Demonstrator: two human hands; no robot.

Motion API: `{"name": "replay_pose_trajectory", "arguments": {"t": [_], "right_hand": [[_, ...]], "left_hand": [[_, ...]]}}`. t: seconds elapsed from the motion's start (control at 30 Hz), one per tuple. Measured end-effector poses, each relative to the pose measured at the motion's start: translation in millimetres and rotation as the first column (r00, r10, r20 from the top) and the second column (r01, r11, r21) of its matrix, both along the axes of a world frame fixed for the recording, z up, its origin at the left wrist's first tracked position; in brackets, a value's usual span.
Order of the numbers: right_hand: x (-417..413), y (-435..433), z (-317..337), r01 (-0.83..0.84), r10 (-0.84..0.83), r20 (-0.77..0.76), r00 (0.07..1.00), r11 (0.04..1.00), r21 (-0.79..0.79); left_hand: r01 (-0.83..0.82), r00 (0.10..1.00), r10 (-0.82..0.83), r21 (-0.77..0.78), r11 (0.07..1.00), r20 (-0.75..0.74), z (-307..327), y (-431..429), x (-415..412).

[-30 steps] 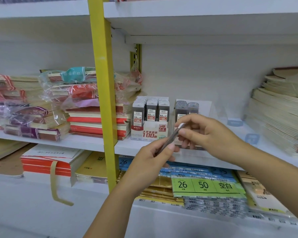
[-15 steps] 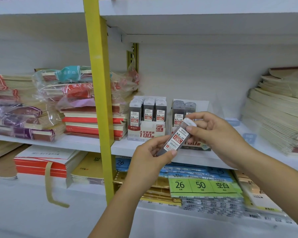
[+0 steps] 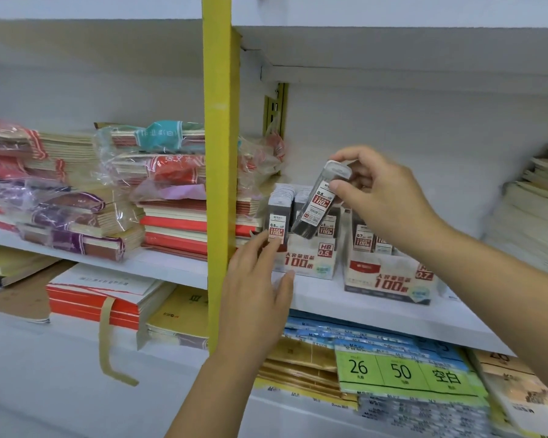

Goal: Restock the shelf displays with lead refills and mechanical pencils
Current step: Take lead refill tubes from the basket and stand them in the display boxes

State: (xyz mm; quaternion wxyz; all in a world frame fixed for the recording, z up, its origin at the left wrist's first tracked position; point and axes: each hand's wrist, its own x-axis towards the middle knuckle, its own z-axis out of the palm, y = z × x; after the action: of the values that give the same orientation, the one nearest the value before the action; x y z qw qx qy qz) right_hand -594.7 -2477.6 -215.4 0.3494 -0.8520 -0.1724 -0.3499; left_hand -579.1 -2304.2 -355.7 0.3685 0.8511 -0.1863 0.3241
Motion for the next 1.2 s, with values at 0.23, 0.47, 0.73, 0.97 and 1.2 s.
{"name": "replay_pose_trajectory", "arguments": {"t": [0.23,0.47,0.73,0.97,1.2], "right_hand": [[15.2,18.8,8.3,-0.051,0.051,0.031,0.998,0.999,-0.003],[35.6,37.6,-10.5,0.026,-0.052,-0.121,0.991,0.977,-0.211],[36.6,42.3,-21.0,0.171,-0.213,-0.025,0.977,0.844,-0.508],[-51.1,26.1,-68.1,-0.032,0.050,0.078,0.996,0.974,-0.224],[-128.3,-36.9,-267.7,-0.012,-0.066,-0.634,0.770,0.993,-0.118]], "left_hand": [[0.039,0.999,-0.039,0.008,0.999,-0.034,-11.2,10.2,5.8],[0.076,0.997,-0.075,0.028,0.997,-0.018,-14.8,13.2,6.4],[0.129,0.992,-0.129,0.012,0.992,-0.016,-16.2,14.8,6.2],[0.157,0.983,-0.143,-0.120,0.980,0.119,-31.5,13.8,-37.7],[0.573,0.664,-0.313,0.193,0.797,-0.679,-176.0,21.0,-100.0]]}}
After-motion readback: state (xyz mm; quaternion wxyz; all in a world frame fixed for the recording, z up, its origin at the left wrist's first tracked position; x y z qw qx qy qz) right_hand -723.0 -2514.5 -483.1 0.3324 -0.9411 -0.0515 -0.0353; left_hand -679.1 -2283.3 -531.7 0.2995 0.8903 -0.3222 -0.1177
